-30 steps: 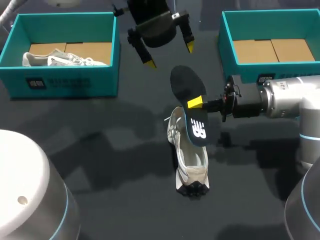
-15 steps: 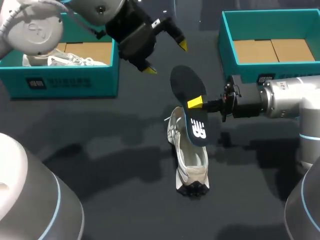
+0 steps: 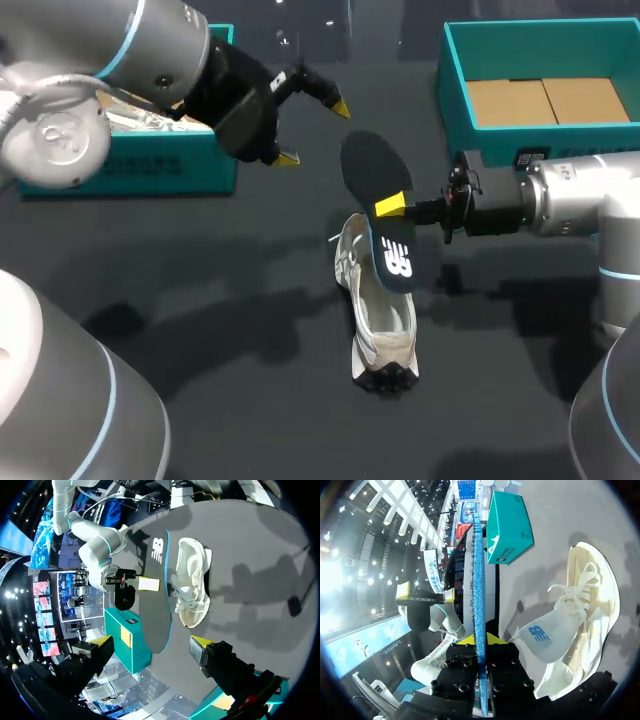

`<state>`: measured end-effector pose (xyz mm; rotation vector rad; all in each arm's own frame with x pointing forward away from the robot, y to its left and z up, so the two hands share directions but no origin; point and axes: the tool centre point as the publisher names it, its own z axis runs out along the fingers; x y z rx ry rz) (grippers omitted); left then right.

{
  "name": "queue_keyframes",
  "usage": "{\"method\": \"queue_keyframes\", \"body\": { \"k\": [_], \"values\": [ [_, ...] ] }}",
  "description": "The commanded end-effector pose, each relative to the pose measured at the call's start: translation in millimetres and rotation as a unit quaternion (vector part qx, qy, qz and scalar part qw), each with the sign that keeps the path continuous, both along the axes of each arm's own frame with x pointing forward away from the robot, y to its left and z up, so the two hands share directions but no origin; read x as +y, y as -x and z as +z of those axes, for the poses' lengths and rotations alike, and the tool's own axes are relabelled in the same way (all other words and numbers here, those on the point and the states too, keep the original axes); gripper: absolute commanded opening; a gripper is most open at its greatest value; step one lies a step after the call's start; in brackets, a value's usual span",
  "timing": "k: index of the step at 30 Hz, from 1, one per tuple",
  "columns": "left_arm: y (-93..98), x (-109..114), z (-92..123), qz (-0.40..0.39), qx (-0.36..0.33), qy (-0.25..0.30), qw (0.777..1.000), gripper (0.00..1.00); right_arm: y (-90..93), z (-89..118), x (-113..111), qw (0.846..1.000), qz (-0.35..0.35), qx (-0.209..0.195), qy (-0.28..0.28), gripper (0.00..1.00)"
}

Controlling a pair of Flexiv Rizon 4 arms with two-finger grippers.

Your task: Take the shoe out of the shoebox, open the shoe tongue, remove and reinsert the insole, then place the shoe into the shoebox

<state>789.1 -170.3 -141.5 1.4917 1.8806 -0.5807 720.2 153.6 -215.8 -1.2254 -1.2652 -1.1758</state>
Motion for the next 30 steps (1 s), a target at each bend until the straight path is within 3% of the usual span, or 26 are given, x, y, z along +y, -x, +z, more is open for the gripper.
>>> {"method": "queue_keyframes", "body": {
  "k": [1, 16, 20, 30],
  "values": [
    [7.7, 18, -13, -0.006, -0.034, 0.151, 0.988, 1.00, 1.1, 0, 1, 1.000, -0.001, 0.000, 0.002, 0.00],
    [6.0, 24, -16, -0.011, -0.027, 0.162, 0.986, 1.00, 1.1, 0, 1, 1.000, -0.001, 0.000, 0.002, 0.00],
    [1.2, 15, -34, -0.017, -0.040, 0.182, 0.982, 1.00, 1.1, 0, 1, 1.000, -0.001, 0.000, 0.002, 0.00],
    [-2.3, 8, -56, -0.056, -0.041, 0.258, 0.964, 1.00, 1.1, 0, 1, 1.000, -0.001, 0.000, 0.002, 0.00]
  ]
}}
